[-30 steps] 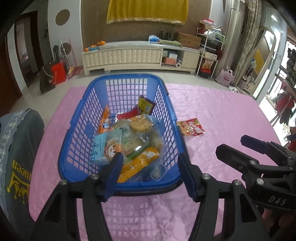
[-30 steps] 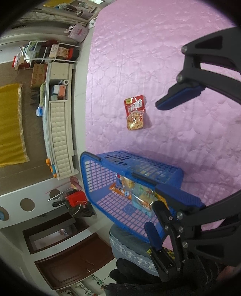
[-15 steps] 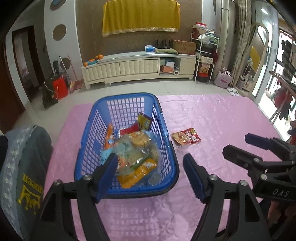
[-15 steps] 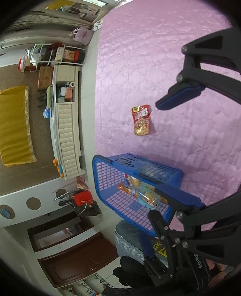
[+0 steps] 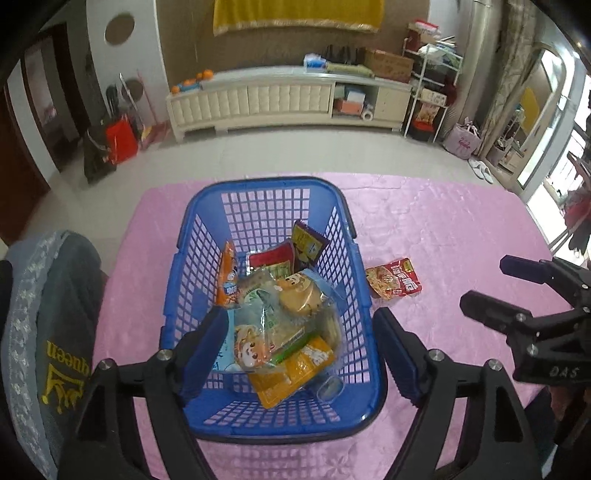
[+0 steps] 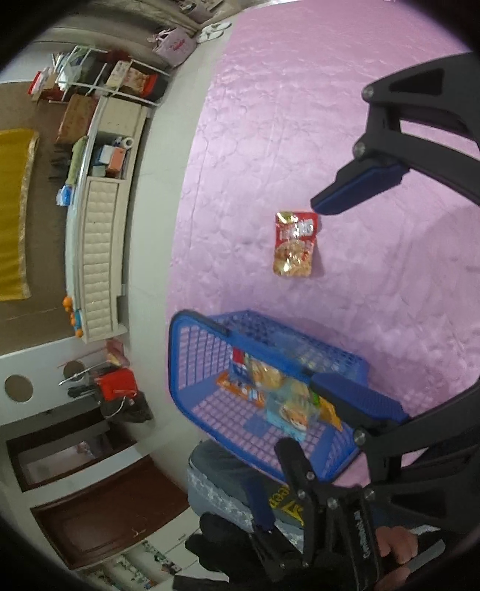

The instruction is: Organize snacks

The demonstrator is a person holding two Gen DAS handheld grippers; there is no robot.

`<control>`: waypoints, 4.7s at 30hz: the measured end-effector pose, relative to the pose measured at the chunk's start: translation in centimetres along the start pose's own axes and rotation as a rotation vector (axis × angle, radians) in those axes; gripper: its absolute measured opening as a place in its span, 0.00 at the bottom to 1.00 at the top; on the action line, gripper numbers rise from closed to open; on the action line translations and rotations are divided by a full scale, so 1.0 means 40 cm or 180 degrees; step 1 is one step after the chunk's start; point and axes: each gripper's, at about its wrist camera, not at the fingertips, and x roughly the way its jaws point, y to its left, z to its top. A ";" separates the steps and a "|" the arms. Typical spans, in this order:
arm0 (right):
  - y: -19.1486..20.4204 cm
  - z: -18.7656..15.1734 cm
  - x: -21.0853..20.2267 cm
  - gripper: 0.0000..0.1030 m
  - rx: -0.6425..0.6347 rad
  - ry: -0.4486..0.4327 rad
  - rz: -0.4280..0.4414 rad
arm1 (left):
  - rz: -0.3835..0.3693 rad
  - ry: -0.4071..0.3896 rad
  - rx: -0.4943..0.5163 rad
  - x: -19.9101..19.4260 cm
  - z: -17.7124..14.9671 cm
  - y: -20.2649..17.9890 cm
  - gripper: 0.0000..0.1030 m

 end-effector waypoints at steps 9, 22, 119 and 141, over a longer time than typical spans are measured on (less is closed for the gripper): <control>-0.054 0.053 0.163 1.00 0.0054 0.0616 0.0033 | 0.0046 0.0276 -0.0002 0.094 0.079 0.030 0.76; -0.099 0.064 0.403 1.00 0.0104 0.1084 0.0053 | -0.0063 0.0552 -0.0174 0.200 0.092 0.058 0.76; 0.010 0.020 0.412 0.26 -0.0082 0.0958 -0.0409 | -0.0291 0.0465 -0.0251 0.167 0.017 0.110 0.76; -0.012 0.030 0.100 0.19 0.0148 0.0398 -0.0143 | -0.0167 0.0001 -0.0020 0.021 0.018 0.062 0.76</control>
